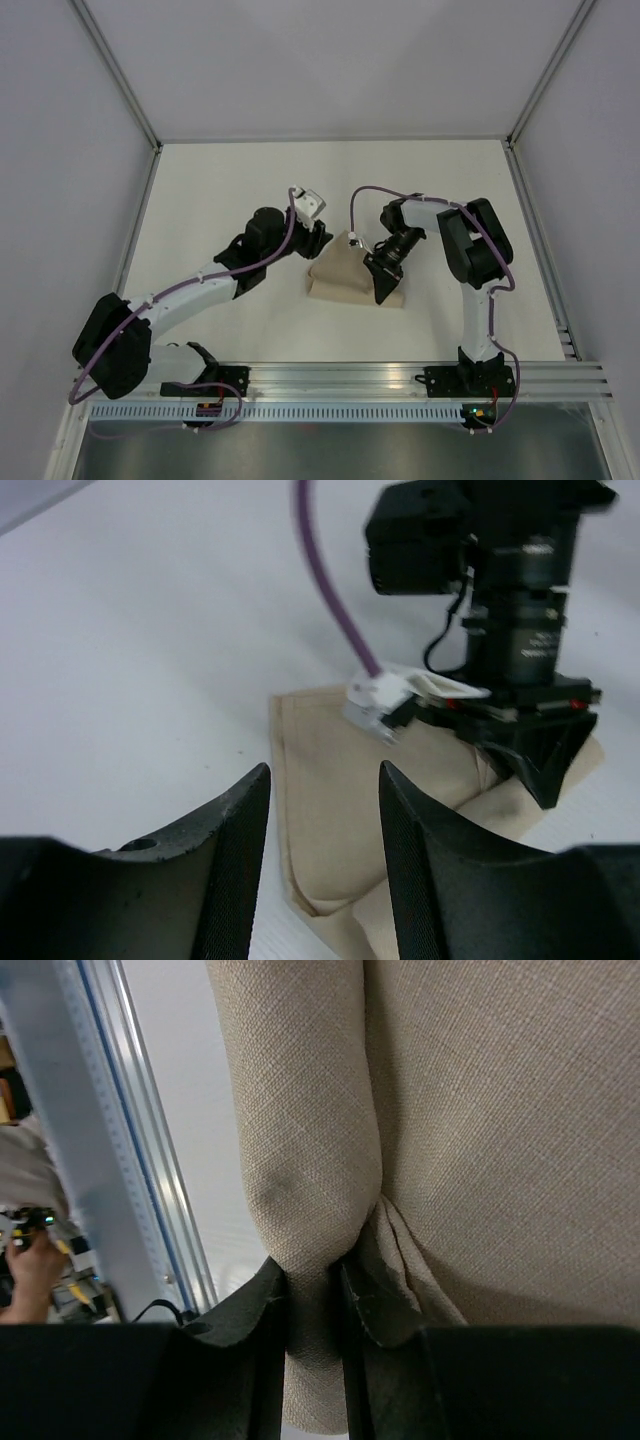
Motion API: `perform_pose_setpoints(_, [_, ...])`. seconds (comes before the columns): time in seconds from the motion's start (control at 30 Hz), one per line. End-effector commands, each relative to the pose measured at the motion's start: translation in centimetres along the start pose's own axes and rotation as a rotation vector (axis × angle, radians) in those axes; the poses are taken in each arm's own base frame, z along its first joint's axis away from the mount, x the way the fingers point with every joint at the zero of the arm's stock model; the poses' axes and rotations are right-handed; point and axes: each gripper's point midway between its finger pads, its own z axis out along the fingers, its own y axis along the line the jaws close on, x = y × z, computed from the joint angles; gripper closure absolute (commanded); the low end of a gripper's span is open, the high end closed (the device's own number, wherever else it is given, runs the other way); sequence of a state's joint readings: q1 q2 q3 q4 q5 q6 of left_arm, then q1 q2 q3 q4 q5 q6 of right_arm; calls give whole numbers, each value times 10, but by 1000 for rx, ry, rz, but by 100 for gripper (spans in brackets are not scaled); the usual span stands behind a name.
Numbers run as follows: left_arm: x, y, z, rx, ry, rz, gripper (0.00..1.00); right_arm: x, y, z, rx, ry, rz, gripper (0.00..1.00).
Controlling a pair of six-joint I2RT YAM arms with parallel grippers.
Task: Fold the napkin, place the utensils inside, and roll it up
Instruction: Roll the napkin with the utensil
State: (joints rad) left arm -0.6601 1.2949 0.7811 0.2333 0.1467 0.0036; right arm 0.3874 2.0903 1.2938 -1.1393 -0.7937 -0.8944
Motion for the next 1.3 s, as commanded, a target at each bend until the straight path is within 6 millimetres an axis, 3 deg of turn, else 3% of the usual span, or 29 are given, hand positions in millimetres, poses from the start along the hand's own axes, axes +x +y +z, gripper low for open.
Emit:
perform_pose_setpoints(0.0, [-1,-22,4,-24,-59,180,47,25,-42,18,23,129,-12,85])
perform_pose_setpoints(0.13, [23,-61,10,3,-16,308,46,20,-50,17,-1,118,10,85])
perform_pose_setpoints(0.27, [49,-85,15,47,22,392,43,17,-61,13,-27,126,38,84])
perform_pose_setpoints(0.4, [63,-115,22,108,46,484,41,19,-70,11,-21,141,58,84])
perform_pose_setpoints(0.43, [75,-125,26,130,72,517,36,20,-72,11,-17,143,62,84])
perform_pose_setpoints(0.67, [100,-156,42,224,126,606,31,24,-74,9,-23,142,80,83])
perform_pose_setpoints(0.83, [109,-157,53,219,153,644,30,23,-76,7,-29,143,87,82])
perform_pose_setpoints(1.13, [145,-145,63,219,251,635,30,20,-74,3,-35,118,88,79])
perform_pose_setpoints(1.2, [149,-145,62,237,269,609,31,19,-75,2,-30,107,85,77])
perform_pose_setpoints(1.27, [154,-145,61,267,294,581,38,16,-71,-1,-39,90,82,72])
